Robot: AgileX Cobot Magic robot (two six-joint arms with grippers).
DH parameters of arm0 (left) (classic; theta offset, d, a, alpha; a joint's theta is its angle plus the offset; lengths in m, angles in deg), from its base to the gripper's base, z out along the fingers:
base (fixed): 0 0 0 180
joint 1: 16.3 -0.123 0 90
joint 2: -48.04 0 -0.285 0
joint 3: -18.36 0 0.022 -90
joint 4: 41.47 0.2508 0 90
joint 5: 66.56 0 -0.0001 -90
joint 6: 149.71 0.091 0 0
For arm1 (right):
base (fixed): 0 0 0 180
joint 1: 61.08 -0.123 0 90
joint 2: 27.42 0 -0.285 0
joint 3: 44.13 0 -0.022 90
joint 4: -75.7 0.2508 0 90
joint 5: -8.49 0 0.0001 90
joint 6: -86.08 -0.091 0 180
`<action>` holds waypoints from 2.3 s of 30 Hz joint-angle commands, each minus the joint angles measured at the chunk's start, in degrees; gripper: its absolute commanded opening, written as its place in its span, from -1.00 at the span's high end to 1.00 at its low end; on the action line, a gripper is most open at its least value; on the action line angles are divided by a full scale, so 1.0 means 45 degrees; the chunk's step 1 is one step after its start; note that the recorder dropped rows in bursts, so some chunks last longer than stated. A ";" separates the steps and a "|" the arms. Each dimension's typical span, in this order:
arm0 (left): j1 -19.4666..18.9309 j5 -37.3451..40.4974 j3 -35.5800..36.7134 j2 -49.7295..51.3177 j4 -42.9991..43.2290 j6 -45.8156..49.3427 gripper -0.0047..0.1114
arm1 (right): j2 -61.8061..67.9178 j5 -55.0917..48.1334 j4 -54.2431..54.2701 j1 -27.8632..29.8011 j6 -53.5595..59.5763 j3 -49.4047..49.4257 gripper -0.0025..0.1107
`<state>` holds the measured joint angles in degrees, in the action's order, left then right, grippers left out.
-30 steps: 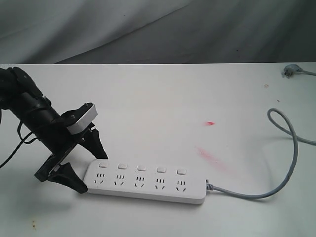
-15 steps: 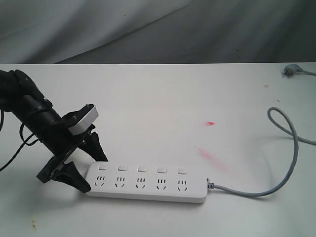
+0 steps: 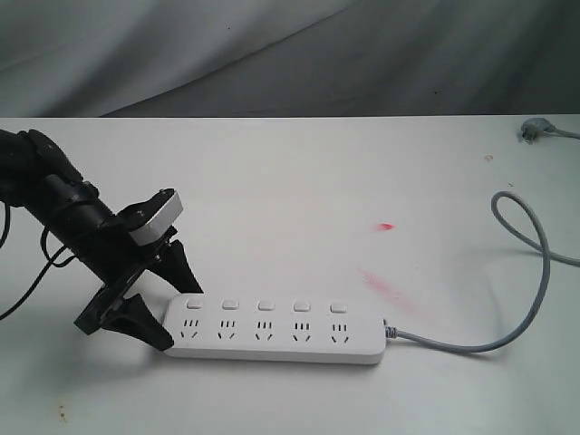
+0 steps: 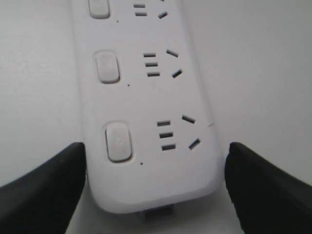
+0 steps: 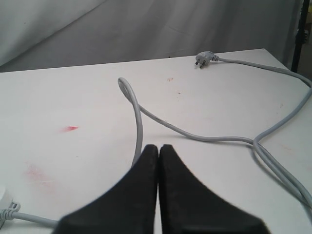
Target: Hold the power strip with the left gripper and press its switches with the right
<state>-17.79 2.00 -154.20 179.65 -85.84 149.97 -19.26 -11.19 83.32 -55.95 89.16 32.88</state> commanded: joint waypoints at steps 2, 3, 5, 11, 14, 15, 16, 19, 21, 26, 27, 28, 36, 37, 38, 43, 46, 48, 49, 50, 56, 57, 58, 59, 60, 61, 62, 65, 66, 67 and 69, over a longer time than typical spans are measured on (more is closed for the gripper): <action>0.0090 -0.1295 0.0092 0.0102 0.0117 0.0069 -0.13 | -0.0085 0.0012 -0.0021 0.0081 -0.0030 0.0048 0.96; 0.0090 -0.1295 0.0092 0.0102 0.0117 0.0069 -0.13 | -0.0085 0.0012 -0.0021 0.0081 -0.0030 0.0048 0.96; 0.0090 -0.1295 0.0092 0.0102 0.0117 0.0069 -0.13 | -0.0085 0.0012 -0.0021 0.0081 -0.0030 0.0048 0.96; 0.0090 -0.1295 0.0092 0.0102 0.0117 0.0069 -0.13 | -0.0085 0.0012 -0.0021 0.0081 -0.0030 0.0048 0.96; 0.0090 -0.1295 0.0092 0.0102 0.0117 0.0069 -0.13 | -0.0085 0.0012 -0.0021 0.0081 -0.0030 0.0048 0.96; 0.0090 -0.1295 0.0092 0.0102 0.0117 0.0069 -0.13 | -0.0085 0.0012 -0.0021 0.0081 -0.0030 0.0048 0.96; 0.0090 -0.1295 0.0092 0.0102 0.0117 0.0069 -0.13 | -0.0085 0.0012 -0.0021 0.0081 -0.0030 0.0048 0.96; 0.0090 -0.1295 0.0092 0.0102 0.0117 0.0069 -0.13 | -0.0085 0.0012 -0.0021 0.0081 -0.0030 0.0048 0.96; 0.0090 -0.1295 0.0092 0.0102 0.0117 0.0069 -0.13 | -0.0085 0.0012 -0.0021 0.0081 -0.0030 0.0048 0.96; 0.0090 -0.1295 0.0092 0.0102 0.0117 0.0069 -0.13 | -0.0085 0.1773 -0.0764 0.0081 0.0171 0.0048 0.96; 0.0090 -0.1295 0.0092 0.0102 0.0117 0.0069 -0.13 | -0.0085 0.2300 -0.0764 0.0081 0.0171 0.0048 0.96; 0.0090 -0.1295 0.0092 0.0102 0.0117 0.0069 -0.13 | -0.0085 0.3178 -0.0764 0.0081 0.0171 0.0048 0.96; 0.0090 -0.1295 0.0092 0.0102 0.0117 0.0069 -0.13 | -0.0085 0.7462 -0.0764 0.0081 0.0171 0.0048 0.96; 0.0090 -0.1295 0.0092 0.0102 0.0117 0.0069 -0.13 | -0.0085 0.8118 -0.0497 0.0081 0.0118 0.0048 0.96; 0.0090 -0.1295 0.0092 0.0102 0.0117 0.0069 -0.13 | -0.0085 0.8597 -0.0164 0.0055 -0.0190 0.0048 0.96; 0.0090 -0.1267 0.0092 0.0102 0.0117 0.0069 -0.13 | -0.0085 1.1457 0.2558 0.0023 -0.4969 -0.0097 0.96; 0.0090 -0.1267 0.0092 0.0102 0.0117 0.0069 -0.13 | -0.0085 1.1382 0.2764 0.0023 -0.5111 -0.0874 0.96; 0.0090 -0.1267 0.0092 0.0102 0.0117 0.0069 -0.13 | -0.0085 1.0370 0.2645 0.0023 -0.4861 -0.1614 0.96; 0.0090 -0.1267 0.0092 0.0102 0.0117 0.0069 -0.13 | -0.0085 0.9681 0.2645 0.0023 -0.4516 -0.2064 0.96; 0.0090 -0.1267 0.0092 0.0102 0.0117 0.0069 -0.13 | -0.0085 0.9101 0.2645 0.0023 -0.4178 -0.2505 0.96; 0.0090 -0.1267 0.0092 0.0102 0.0117 0.0069 -0.13 | 0.3588 0.8156 0.2645 0.0023 -0.2629 -0.4917 0.96; 0.0090 -0.1267 0.0092 0.0102 0.0117 0.0069 -0.13 | 0.4314 0.8064 0.2616 0.0023 -0.2562 -0.5455 0.96; 0.0090 -0.1267 0.0092 0.0102 0.0117 0.0069 -0.13 | 0.5233 0.7715 0.2616 0.0023 -0.2390 -0.6083 0.96; 0.0090 -0.1267 0.0092 0.0102 0.0117 0.0069 -0.13 | 0.6147 0.7081 0.2466 0.0023 -0.2240 -0.6806 0.96; 0.0090 -0.1267 0.0092 0.0102 0.0117 0.0069 -0.13 | 0.6871 0.6424 0.2113 0.0023 -0.2101 -0.7439 0.96; 0.0090 -0.1267 0.0092 0.0102 0.0117 0.0069 -0.13 | 0.7763 0.5406 0.1617 0.0023 -0.2019 -0.8305 0.96; 0.0090 -0.1267 0.0092 0.0102 0.0117 0.0069 -0.13 | 0.8798 0.4206 0.1104 0.0023 -0.2019 -0.9243 0.96; 0.0090 -0.1267 0.0092 0.0102 0.0117 0.0069 -0.13 | 1.1079 0.0570 0.0555 0.0023 -0.1859 -1.2023 0.96; 0.0090 -0.1267 0.0092 0.0102 0.0117 0.0069 -0.13 | 1.1685 -0.0195 0.0580 0.0023 -0.1604 -1.2967 0.96; 0.0090 -0.1267 0.0092 0.0102 0.0117 0.0069 -0.13 | 1.2409 -0.1041 0.0580 0.0023 -0.1093 -1.3877 0.96; 0.0090 -0.1267 0.0092 0.0102 0.0117 0.0069 -0.13 | 1.3703 -0.2487 0.1141 0.0023 0.0618 -1.5556 0.96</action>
<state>-17.79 1.56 -154.20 179.65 -86.37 149.78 36.09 -12.90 87.47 -55.95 84.69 -28.20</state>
